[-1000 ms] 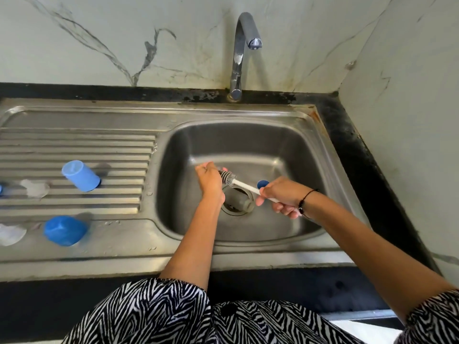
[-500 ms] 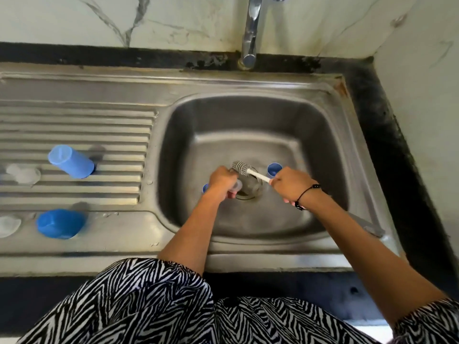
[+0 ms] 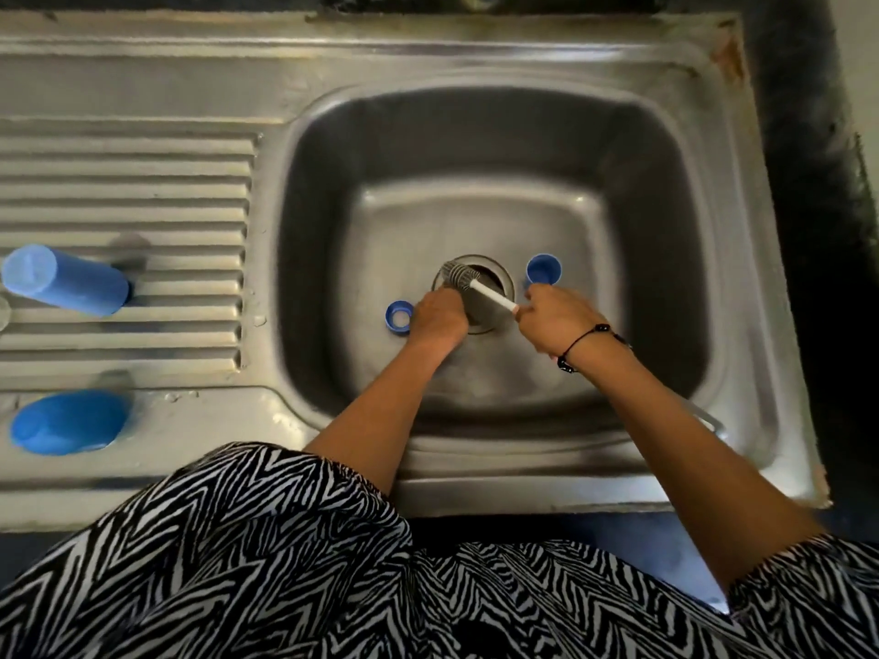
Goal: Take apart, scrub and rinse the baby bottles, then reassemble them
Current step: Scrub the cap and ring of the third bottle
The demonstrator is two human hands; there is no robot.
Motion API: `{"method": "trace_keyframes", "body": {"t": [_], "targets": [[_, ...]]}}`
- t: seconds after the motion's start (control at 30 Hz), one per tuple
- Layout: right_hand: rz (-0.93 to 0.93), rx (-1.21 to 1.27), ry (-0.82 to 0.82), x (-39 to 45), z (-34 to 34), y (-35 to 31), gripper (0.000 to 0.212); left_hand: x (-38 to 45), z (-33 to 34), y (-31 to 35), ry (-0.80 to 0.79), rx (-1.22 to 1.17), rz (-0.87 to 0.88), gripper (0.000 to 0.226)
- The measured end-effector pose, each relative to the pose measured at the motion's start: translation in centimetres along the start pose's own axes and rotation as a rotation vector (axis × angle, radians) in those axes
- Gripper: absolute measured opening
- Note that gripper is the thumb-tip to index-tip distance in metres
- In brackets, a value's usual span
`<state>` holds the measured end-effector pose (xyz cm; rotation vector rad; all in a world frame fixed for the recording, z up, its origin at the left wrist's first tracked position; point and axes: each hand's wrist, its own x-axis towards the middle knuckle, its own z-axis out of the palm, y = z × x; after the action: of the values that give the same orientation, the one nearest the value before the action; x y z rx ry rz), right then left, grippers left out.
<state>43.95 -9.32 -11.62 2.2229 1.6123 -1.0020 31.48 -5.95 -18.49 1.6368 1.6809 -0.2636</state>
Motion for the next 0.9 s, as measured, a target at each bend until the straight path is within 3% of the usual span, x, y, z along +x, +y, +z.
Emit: {"method": "trace_keyframes", "body": {"t": [0.13,0.4,0.57,0.73,0.9], "targets": [[-0.01,0.03,0.01,0.0,0.0,0.5,0.022,-0.1,0.6,0.1,0.003,0.062,0.038,0.048],[0.03,0.088,0.065,-0.4,-0.5,1.8,0.032,-0.3,-0.1,0.4,0.056,0.168,0.054,0.041],[0.043,0.144,0.109,-0.7,-1.2,2.3,0.032,-0.4,-1.7,3.4,0.145,0.07,0.091,0.036],[0.09,0.143,0.197,-1.8,-2.9,3.5,0.037,0.2,-1.3,6.9,0.12,-0.021,0.213,0.043],[0.187,0.119,0.28,-2.8,-3.7,5.4,0.032,1.3,0.4,9.4,0.181,0.18,0.408,0.062]]}}
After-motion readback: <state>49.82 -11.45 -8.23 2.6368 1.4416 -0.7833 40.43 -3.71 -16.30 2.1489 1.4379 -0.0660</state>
